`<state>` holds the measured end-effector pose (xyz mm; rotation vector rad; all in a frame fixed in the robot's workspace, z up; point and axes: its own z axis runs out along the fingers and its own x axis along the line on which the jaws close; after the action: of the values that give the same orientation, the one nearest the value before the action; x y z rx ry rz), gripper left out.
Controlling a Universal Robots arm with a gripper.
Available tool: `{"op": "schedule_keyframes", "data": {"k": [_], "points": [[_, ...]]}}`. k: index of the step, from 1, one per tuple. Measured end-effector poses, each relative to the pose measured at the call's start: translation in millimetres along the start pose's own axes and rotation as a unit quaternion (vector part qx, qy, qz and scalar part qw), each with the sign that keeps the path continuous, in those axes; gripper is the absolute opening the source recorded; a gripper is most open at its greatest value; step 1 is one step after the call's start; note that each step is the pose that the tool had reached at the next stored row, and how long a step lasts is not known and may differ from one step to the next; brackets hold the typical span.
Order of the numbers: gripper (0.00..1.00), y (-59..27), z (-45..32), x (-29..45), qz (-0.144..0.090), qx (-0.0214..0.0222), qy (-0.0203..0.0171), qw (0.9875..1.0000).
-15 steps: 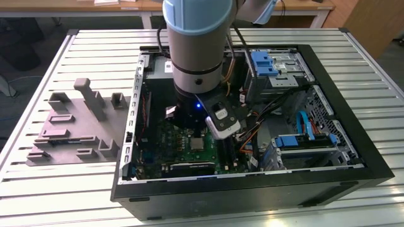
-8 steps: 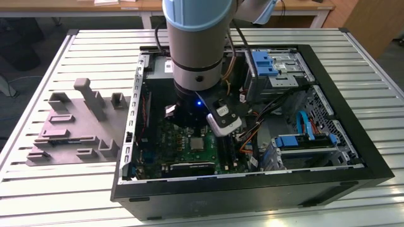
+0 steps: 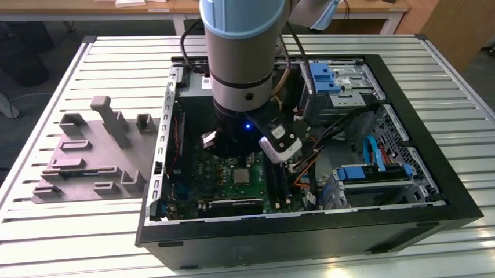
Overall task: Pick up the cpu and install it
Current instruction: 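Close the cpu cover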
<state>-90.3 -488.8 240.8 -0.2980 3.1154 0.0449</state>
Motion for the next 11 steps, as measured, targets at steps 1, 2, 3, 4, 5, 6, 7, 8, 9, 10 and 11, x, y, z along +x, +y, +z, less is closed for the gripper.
{"op": "schedule_keyframes", "data": {"k": [1,2,3,4,5,6,7,8,9,10,11], "points": [[0.11,0.0,0.1,0.0,-0.009,-0.0001,0.0003,1.0],[0.11,0.0,0.2,0.0,-0.018,-0.0003,0.0005,0.9998],[0.11,0.0,0.3,0.0,-0.027,-0.0004,0.0008,0.9996],[0.11,0.0,0.4,0.0,-0.036,-0.0005,0.001,0.9994],[0.11,0.0,0.5,0.0,-0.045,-0.0006,0.0012,0.999],[0.11,0.0,0.6,0.0,-0.055,-0.0008,0.0015,0.9985],[0.11,0.0,0.7,0.0,-0.064,-0.0009,0.0018,0.998],[0.11,0.0,0.8,0.0,-0.073,-0.001,0.002,0.9974],[0.11,0.0,1.0,0.0,-0.082,-0.0012,0.0022,0.9967],[0.11,0.0,1.1,0.0,-0.091,-0.0013,0.0025,0.9959],[0.11,-0.1,1.1,-0.2,-0.097,-0.0014,0.0026,0.9953]]}}
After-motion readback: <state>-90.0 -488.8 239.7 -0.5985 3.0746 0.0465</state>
